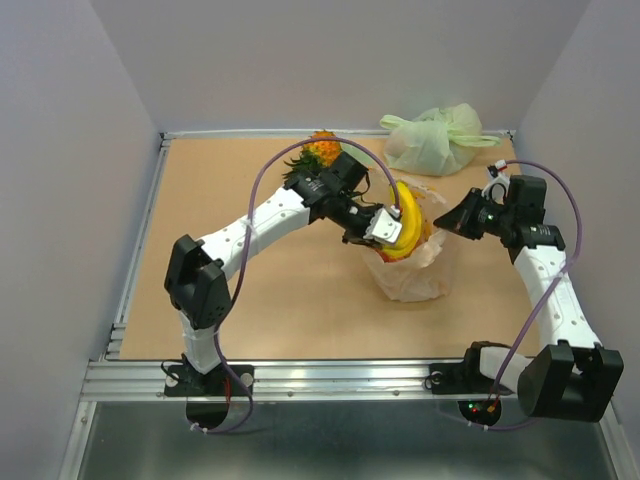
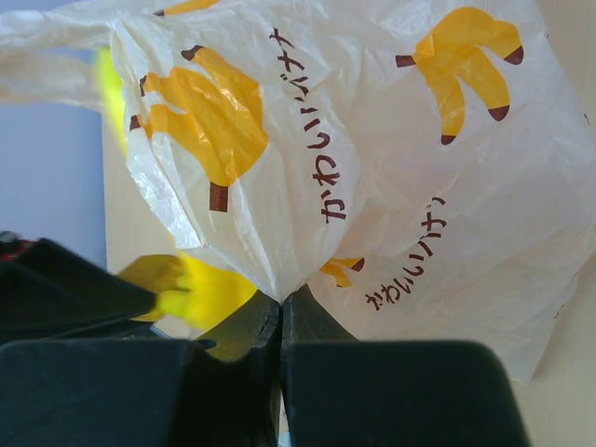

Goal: Place the fake fruits into the plastic bag and tie a complex knot

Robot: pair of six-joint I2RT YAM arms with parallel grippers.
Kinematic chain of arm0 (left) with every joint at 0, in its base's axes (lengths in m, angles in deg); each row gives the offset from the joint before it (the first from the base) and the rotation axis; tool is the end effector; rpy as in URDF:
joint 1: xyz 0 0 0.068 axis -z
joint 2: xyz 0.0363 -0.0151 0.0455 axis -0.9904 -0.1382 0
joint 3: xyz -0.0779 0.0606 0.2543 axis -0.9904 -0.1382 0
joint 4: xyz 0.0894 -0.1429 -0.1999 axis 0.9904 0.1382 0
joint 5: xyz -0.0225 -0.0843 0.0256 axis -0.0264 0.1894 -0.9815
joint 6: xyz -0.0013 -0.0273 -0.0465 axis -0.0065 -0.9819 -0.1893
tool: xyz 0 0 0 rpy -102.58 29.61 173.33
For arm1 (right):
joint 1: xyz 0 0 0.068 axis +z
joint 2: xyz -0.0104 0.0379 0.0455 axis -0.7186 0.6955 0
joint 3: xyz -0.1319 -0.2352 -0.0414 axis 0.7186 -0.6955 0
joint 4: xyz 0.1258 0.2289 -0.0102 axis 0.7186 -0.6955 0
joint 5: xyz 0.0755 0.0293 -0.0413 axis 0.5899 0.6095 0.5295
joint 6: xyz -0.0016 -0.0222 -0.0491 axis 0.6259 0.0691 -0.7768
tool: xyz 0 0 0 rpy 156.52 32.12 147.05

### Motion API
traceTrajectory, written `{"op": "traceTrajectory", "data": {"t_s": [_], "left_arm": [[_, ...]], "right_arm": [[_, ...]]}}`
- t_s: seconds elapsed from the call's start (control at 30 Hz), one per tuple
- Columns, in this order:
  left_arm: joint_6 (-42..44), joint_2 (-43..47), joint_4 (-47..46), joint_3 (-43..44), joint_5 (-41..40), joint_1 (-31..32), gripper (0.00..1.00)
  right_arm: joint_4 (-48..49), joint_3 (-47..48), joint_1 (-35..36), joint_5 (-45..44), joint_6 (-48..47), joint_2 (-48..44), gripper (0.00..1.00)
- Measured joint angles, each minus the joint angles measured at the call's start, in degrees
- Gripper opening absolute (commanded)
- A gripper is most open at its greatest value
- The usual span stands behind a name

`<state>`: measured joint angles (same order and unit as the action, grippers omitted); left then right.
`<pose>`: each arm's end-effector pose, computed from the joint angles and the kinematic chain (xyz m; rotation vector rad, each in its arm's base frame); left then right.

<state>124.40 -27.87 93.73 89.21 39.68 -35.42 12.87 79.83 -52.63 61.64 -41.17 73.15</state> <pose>0.2531 -0.3065 0.3433 1.9759 0.8294 -0.7663 0.2371 -0.0058 0.3068 0.2293 2.2112 0.9048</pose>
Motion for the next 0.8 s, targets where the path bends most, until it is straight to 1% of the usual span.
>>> {"op": "traceTrajectory", "data": {"t_s": [0.07, 0.17, 0.23, 0.27, 0.37, 0.4, 0.47, 0.5, 0.53, 0.57, 0.6, 0.63, 0.7, 0.77, 0.8], "left_arm": [[3.54, -2.67, 4.17, 0.35, -0.24, 0.31, 0.0], [6.36, -4.79, 8.74, 1.33, -0.35, 0.61, 0.0], [8.55, -6.71, 12.09, 3.8, -0.17, 0.76, 0.0], [9.75, -8.55, 14.43, 6.8, -0.07, 0.9, 0.0], [11.02, -12.2, 16.15, 13.14, 0.33, 0.92, 0.01], [10.58, -13.31, 15.74, 15.3, 0.33, 0.92, 0.08], [8.9, -14.23, 12.94, 16.55, 0.04, 0.92, 0.22], [5.14, -14.34, 10.16, 16.55, -0.74, 0.92, 0.34], [3.91, -14.34, 7.65, 16.48, -1.01, 0.92, 0.39], [1.16, -14.29, 3.58, 15.89, -1.68, 0.92, 0.46], [-1.97, -13.7, -1.57, 14.38, -2.75, 0.92, 0.73], [-3.87, -13.29, -4.94, 12.98, -3.34, 0.92, 0.81], [-7.91, -11.37, -12.41, 8.35, -5.25, 0.92, 0.84], [-10.19, -9.4, -16.37, 4.52, -6.34, 0.87, 0.88], [-10.71, -8.33, -17.18, 3.1, -6.56, 0.87, 0.88]], "right_arm": [[-0.02, 0.26, 0.0, -0.02, 0.0, -0.02, 0.0], [0.0, 0.79, 0.0, 0.22, -0.02, 0.0, 0.0], [0.0, 1.05, 0.0, 0.5, -0.07, 0.0, 0.0], [0.04, 1.05, 0.0, 0.66, -0.13, -0.02, 0.0], [0.0, 1.05, 0.0, 1.01, -0.26, -0.02, 0.0], [-0.02, 1.05, 0.0, 1.09, -0.26, -0.02, 0.0], [-0.02, 1.05, 0.0, 1.36, -0.24, -0.02, 0.0], [0.0, 1.05, 0.0, 1.42, -0.24, -0.02, 0.0], [-0.02, 1.05, 0.0, 1.44, -0.24, -0.02, 0.0], [-0.02, 1.05, 0.02, 1.44, -0.24, -0.02, 0.0], [0.0, 1.05, 0.0, 1.42, -0.24, -0.02, 0.0], [-0.02, 1.05, 0.0, 1.4, -0.24, -0.02, 0.0], [-0.02, 1.05, 0.0, 1.22, -0.24, -0.02, 0.0], [0.0, 1.05, 0.0, 1.03, -0.22, -0.02, 0.0], [-0.02, 1.05, 0.0, 0.94, -0.22, -0.02, 0.0]]}}
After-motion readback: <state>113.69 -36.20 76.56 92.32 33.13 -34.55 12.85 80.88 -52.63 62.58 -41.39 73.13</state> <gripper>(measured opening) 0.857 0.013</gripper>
